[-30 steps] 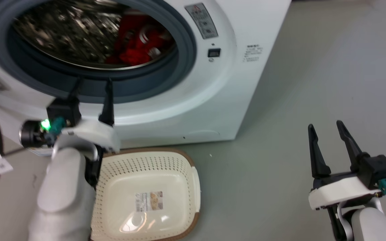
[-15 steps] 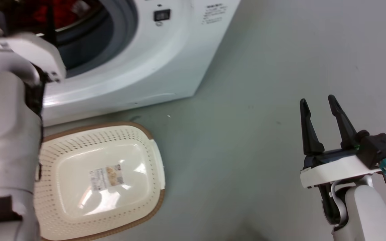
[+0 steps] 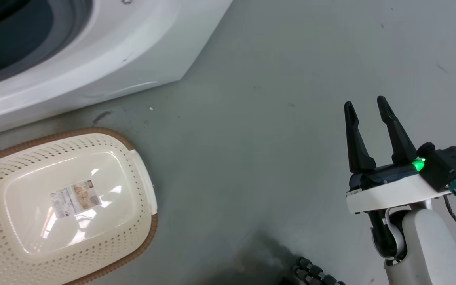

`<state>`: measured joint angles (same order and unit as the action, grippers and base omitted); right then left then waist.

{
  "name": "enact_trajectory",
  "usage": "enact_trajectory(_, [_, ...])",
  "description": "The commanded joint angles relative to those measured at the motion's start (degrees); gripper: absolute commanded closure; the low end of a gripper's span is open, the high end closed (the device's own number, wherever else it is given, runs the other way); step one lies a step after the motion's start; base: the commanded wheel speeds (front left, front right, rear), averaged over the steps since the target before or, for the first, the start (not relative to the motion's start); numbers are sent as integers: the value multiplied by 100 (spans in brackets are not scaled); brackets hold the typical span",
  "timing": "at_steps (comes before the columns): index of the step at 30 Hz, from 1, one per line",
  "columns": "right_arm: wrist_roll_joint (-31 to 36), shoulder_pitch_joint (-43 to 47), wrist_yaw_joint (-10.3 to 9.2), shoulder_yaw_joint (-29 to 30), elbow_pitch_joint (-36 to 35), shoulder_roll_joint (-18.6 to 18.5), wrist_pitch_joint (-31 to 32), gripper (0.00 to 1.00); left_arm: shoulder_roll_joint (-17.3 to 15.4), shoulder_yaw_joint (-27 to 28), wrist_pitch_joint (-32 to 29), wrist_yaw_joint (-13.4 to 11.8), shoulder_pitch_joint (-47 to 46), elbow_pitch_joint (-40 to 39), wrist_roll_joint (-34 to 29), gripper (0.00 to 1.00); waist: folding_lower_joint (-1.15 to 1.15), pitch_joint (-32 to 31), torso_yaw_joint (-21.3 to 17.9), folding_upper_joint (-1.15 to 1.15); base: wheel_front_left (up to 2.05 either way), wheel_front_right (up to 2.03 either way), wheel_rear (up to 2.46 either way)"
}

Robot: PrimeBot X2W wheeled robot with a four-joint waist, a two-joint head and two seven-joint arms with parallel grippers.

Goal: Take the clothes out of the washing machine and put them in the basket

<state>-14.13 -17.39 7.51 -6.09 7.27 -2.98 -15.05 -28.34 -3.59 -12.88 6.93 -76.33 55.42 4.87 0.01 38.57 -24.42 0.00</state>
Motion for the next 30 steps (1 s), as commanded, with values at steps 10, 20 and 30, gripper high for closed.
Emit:
enact_trajectory(10, [-209,-171,-4,-227,-97,18,-17,0,-241,-424,-2024,46,-1009,128,-66,0,-1,460,-266,0,0,0,0])
enact_trajectory(20, [-325,-271,-4,-300,-120,18,-18,0,-224,-227,-3165,-336,-709,-40,222,54,-1,638,-325,0,0,0,0])
enact_trajectory(30, [-306,-294,-4,-277,-48,18,-18,0,-360,-121,-2652,-572,-262,-787,321,100,-1,507,-262,0,0,0,0])
